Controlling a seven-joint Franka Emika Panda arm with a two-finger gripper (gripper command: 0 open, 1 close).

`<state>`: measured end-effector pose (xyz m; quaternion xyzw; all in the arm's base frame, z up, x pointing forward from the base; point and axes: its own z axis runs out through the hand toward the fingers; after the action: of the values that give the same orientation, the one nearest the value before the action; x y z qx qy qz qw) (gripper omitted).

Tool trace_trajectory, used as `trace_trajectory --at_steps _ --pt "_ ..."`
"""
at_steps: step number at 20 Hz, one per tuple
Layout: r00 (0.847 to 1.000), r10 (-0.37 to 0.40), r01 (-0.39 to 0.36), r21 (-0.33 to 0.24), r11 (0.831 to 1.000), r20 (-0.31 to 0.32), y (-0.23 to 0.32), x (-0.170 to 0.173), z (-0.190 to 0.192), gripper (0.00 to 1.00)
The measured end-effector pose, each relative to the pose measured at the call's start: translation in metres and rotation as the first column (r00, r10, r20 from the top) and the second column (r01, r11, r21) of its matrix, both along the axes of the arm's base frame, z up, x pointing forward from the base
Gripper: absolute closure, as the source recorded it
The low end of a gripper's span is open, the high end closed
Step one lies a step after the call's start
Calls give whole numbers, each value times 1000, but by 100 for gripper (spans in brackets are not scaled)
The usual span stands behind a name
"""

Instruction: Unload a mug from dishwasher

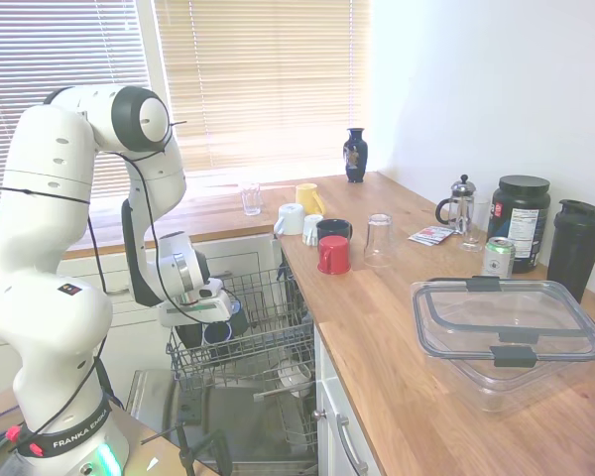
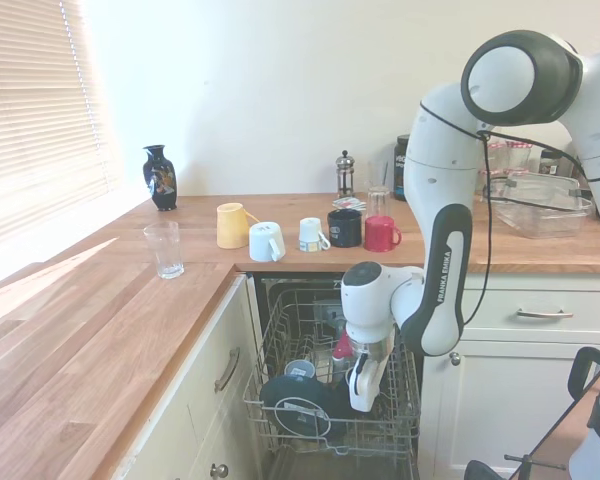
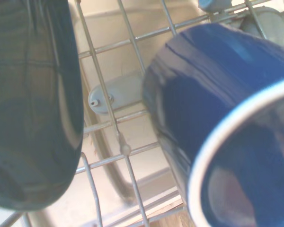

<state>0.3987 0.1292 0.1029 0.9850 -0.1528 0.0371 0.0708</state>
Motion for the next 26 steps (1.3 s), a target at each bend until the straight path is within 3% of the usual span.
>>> trace_trajectory --at_steps 11,12,26 --pt "1000 -13 11 57 998 27 -15 18 -33 0" --pt "999 -12 10 61 998 32 -16 20 -36 100" --pt "996 -38 29 115 993 80 -20 27 -37 100"
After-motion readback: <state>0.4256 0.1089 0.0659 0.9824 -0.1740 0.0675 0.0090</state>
